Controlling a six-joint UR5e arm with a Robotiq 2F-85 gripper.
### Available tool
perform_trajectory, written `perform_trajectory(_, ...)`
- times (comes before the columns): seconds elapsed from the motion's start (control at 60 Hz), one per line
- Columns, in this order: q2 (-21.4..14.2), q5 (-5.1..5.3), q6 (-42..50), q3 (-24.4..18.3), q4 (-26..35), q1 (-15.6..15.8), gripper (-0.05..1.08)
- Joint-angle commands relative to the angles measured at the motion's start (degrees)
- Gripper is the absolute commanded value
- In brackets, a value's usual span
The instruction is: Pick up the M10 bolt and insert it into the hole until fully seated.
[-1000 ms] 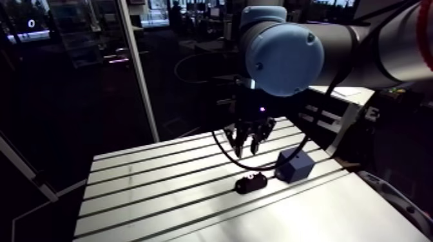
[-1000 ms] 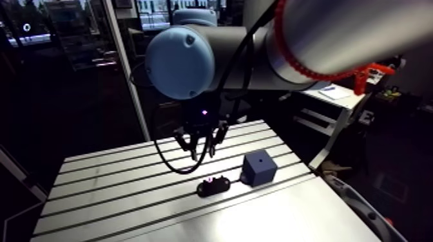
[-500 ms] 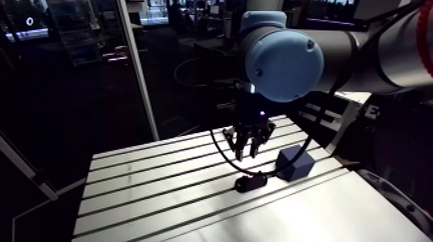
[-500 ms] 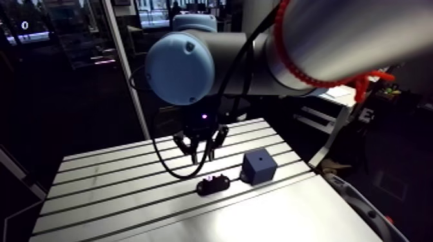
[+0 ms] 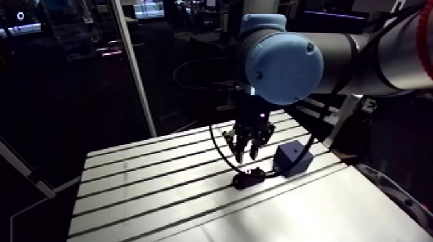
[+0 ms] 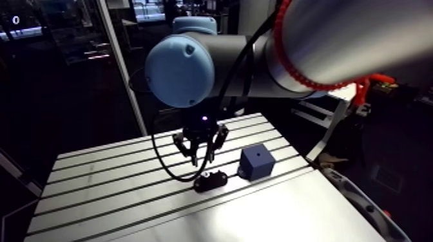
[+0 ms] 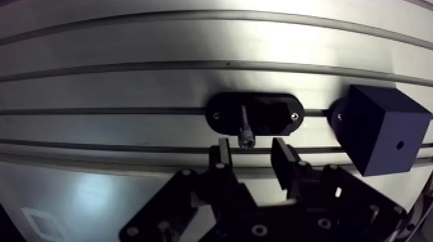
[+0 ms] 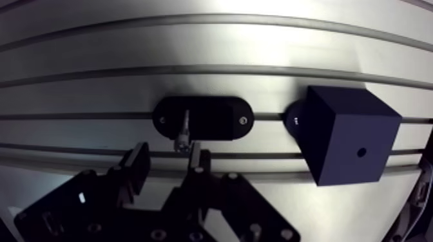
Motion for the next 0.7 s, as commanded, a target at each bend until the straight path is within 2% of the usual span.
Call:
perform_trajectory(0.017, 0.66, -0.02, -0.41, -0.09, 0.04, -0.11, 0.54)
perform_trajectory(0.7, 0.67, -0.2, -0.24, 0.79, 0.04, -0.11, 0.54)
